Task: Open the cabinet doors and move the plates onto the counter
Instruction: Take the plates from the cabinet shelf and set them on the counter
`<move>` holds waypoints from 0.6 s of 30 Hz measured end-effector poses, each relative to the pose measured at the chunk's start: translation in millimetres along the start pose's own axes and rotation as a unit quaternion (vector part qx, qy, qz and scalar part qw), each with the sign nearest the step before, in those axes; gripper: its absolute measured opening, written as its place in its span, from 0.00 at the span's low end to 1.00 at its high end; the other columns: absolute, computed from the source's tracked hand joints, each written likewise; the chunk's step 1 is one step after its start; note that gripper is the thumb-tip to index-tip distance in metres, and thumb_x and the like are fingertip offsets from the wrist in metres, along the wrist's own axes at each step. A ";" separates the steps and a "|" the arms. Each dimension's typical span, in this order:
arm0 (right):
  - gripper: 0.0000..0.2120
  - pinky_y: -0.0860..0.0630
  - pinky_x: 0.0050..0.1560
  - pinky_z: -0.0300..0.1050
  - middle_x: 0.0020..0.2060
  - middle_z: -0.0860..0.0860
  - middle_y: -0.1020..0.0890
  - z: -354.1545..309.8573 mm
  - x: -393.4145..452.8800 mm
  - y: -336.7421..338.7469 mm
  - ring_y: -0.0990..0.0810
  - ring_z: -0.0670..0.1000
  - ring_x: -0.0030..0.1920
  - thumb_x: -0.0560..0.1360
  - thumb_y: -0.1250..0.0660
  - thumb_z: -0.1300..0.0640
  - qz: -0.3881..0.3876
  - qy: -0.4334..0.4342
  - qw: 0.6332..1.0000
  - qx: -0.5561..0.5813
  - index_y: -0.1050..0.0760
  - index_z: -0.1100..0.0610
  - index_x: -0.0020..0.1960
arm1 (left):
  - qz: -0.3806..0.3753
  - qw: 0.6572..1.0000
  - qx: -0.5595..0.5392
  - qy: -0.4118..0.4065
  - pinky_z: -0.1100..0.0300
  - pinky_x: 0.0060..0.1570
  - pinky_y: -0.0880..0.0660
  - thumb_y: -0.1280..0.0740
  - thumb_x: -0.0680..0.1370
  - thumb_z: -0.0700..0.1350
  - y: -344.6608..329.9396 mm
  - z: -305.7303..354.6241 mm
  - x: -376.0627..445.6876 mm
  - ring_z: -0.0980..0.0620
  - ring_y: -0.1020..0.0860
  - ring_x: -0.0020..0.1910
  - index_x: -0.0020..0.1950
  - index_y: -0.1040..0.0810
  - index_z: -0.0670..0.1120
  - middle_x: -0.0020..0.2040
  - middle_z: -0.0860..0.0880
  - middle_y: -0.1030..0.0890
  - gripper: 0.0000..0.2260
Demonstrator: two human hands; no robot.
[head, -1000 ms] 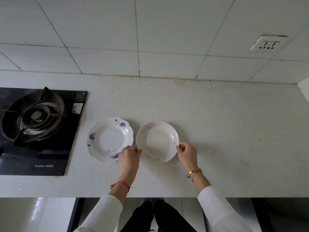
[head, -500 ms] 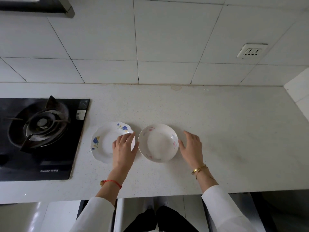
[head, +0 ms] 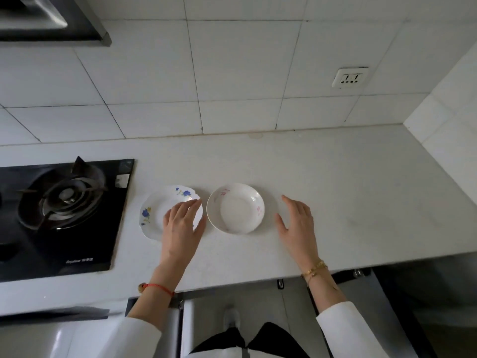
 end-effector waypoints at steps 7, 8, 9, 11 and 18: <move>0.22 0.35 0.68 0.46 0.64 0.52 0.25 17.9 -35.6 35.4 0.31 0.52 0.68 0.79 0.36 0.53 0.015 0.015 1.000 0.001 0.33 0.56 0.71 | 0.033 0.999 -0.006 -0.018 0.45 0.60 0.28 0.29 0.75 0.43 20.2 34.3 -39.1 0.42 0.23 0.60 0.62 0.21 0.43 0.60 0.45 0.19 0.16; 0.22 0.35 0.68 0.46 0.64 0.52 0.24 21.2 -41.7 41.4 0.31 0.52 0.68 0.79 0.36 0.53 0.015 0.017 1.000 0.001 0.33 0.56 0.71 | 0.037 0.999 -0.004 -0.018 0.46 0.61 0.29 0.29 0.75 0.43 21.7 40.2 -46.3 0.42 0.23 0.60 0.62 0.21 0.43 0.60 0.45 0.19 0.16; 0.22 0.35 0.68 0.47 0.64 0.53 0.24 24.3 -48.1 47.6 0.31 0.53 0.68 0.79 0.36 0.53 0.015 0.021 1.000 0.002 0.32 0.56 0.71 | 0.040 0.999 -0.001 -0.017 0.47 0.62 0.29 0.30 0.75 0.43 23.4 46.8 -53.9 0.43 0.24 0.61 0.63 0.21 0.44 0.60 0.46 0.19 0.17; 0.22 0.34 0.69 0.48 0.64 0.53 0.24 31.3 -62.1 60.2 0.30 0.53 0.68 0.79 0.36 0.53 0.013 0.030 0.999 0.004 0.32 0.57 0.71 | 0.047 0.999 0.007 -0.012 0.48 0.63 0.30 0.30 0.76 0.44 26.3 62.3 -70.6 0.44 0.24 0.62 0.64 0.22 0.45 0.61 0.47 0.19 0.17; 0.22 0.33 0.70 0.50 0.64 0.52 0.24 68.9 -128.3 104.3 0.31 0.53 0.69 0.79 0.36 0.53 -0.018 0.045 0.999 0.006 0.32 0.57 0.71 | 0.047 0.999 0.005 0.002 0.47 0.65 0.32 0.31 0.77 0.45 26.3 119.4 -149.9 0.44 0.25 0.64 0.65 0.23 0.44 0.62 0.46 0.20 0.17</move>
Point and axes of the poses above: each hand's wrist, its own x-axis towards the middle knuckle, its own y-axis out of the back of the hand, z = x × y, the point moved 9 cm from there along x, towards the middle knuckle
